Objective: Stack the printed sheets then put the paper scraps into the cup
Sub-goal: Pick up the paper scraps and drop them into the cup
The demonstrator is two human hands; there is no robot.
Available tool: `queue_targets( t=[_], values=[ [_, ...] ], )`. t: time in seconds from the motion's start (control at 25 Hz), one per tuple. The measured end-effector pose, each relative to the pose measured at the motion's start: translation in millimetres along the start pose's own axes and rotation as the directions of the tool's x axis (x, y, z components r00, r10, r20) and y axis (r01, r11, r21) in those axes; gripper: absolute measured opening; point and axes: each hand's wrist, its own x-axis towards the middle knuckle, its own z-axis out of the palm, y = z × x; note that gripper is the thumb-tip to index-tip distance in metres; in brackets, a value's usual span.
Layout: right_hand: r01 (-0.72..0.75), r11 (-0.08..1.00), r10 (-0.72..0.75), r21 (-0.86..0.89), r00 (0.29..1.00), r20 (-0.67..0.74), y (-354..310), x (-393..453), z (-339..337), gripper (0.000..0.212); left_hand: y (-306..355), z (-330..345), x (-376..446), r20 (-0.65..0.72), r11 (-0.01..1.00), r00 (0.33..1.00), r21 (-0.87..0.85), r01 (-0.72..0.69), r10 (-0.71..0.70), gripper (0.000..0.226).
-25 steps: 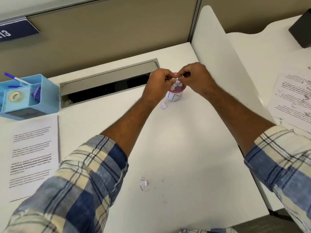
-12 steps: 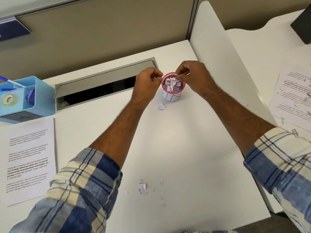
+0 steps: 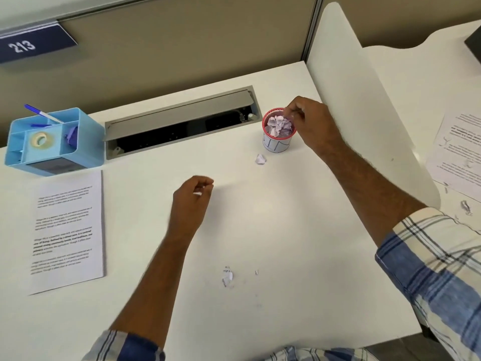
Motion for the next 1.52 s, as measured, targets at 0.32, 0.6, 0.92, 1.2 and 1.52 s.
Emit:
queue_targets(
  t=[0.32, 0.6, 0.92, 1.2, 1.52],
  values=[
    [0.172, 0.983, -0.179, 0.062, 0.973, 0.146, -21, -37, 19, 0.016, -79, -46, -95, -0.119, 0.967, 0.959, -0.011, 0.256, -0.255, 0.012],
    [0.138, 0.968, -0.011, -0.212, 0.862, 0.508, 0, -63, 89, 0.057, -115, -43, -149, -0.084, 0.958, 0.955, 0.004, 0.287, -0.285, 0.027],
    [0.202, 0.930, -0.006, -0.305, 0.841, 0.540, 12, -121, 96, 0.057, -114, -1, -169, 0.265, 0.973, 0.964, 0.229, -0.042, -0.021, 0.061],
    [0.216, 0.935, -0.032, -0.283, 0.842, 0.538, 8, -168, 83, 0.041, -100, 16, -174, 0.375, 0.944, 0.926, 0.286, -0.164, 0.047, 0.051],
    [0.309, 0.890, -0.110, -0.336, 0.859, 0.500, 11, -188, 80, 0.021, -104, 30, -170, 0.308, 0.952, 0.951, 0.279, -0.128, 0.038, 0.014]
  ],
)
